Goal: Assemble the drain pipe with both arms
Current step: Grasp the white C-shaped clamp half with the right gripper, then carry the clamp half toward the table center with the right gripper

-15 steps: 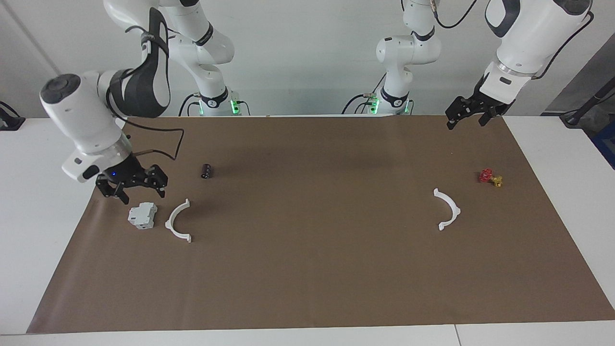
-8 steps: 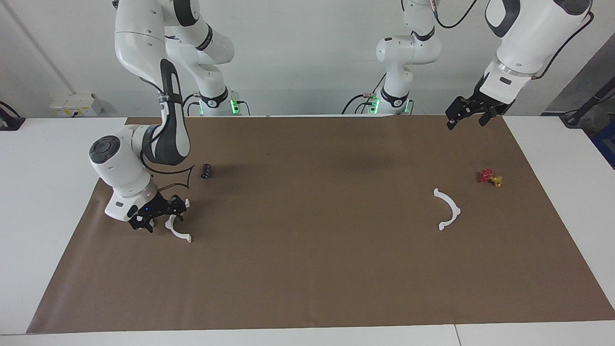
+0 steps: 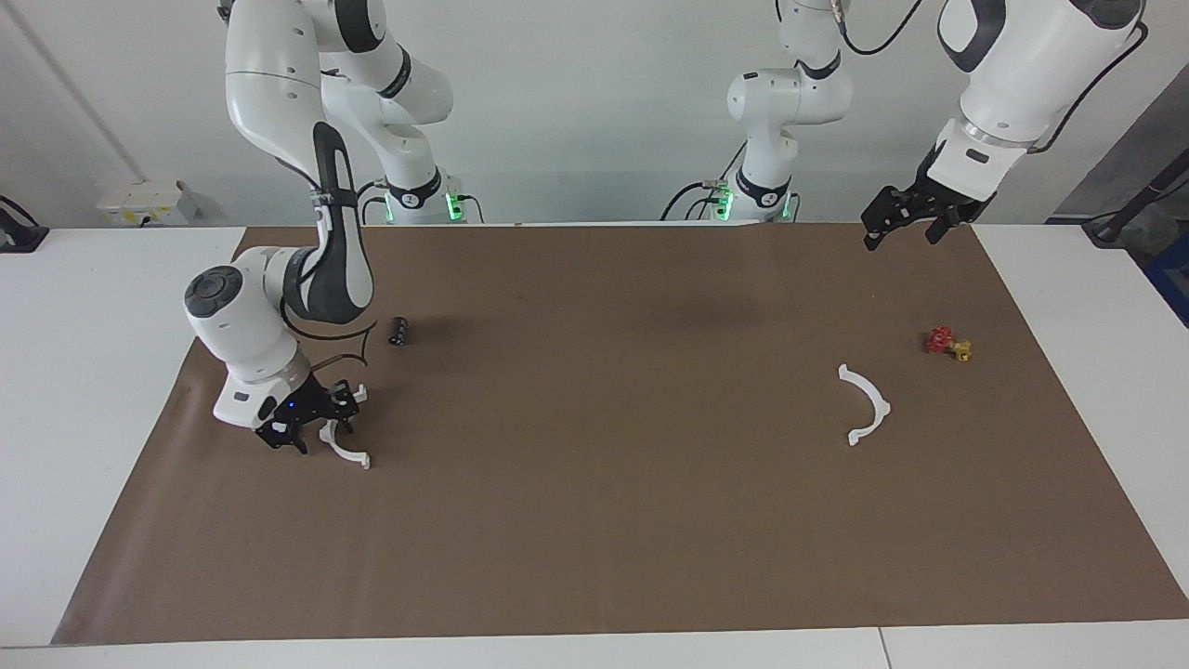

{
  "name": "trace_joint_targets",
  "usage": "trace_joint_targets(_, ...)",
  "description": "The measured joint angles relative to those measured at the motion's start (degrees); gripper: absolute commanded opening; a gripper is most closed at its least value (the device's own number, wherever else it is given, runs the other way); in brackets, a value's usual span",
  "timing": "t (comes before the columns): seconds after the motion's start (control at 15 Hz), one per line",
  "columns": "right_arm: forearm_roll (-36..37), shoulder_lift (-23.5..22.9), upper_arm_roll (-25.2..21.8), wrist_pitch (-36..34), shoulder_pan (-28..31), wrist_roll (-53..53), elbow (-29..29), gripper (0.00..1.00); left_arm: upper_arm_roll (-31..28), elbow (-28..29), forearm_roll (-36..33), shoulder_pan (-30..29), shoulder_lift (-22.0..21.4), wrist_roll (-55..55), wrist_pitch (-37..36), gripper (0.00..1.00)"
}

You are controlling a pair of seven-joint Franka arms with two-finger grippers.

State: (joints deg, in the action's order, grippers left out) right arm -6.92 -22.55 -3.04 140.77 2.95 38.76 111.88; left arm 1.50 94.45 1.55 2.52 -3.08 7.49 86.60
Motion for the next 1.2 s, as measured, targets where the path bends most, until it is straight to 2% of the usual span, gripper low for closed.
trace_joint_targets(0.33, -0.1, 0.0, 0.1, -1.4, -0.2, -0.2, -1.0, 0.00, 0.0, 0.0, 0.0, 0.0, 0.0, 0.0, 0.0, 1.00)
trace_joint_targets(0.6, -0.2, 0.4, 0.9, -13.0, -1.5, -7.6, -9.0, 0.00, 0.0, 0.0, 0.0, 0.0, 0.0, 0.0, 0.0, 1.00)
trace_joint_targets(0.8, 1.5, 0.6, 1.1, -16.3, -7.5, -18.7, -12.5, 0.00, 0.0, 0.0, 0.0, 0.0, 0.0, 0.0, 0.0, 1.00)
trace_joint_targets(1.2, 4.7, 0.5, 1.4, -15.2, -22.5, -38.9, -13.0, 0.00, 0.0, 0.0, 0.0, 0.0, 0.0, 0.0, 0.0, 1.00)
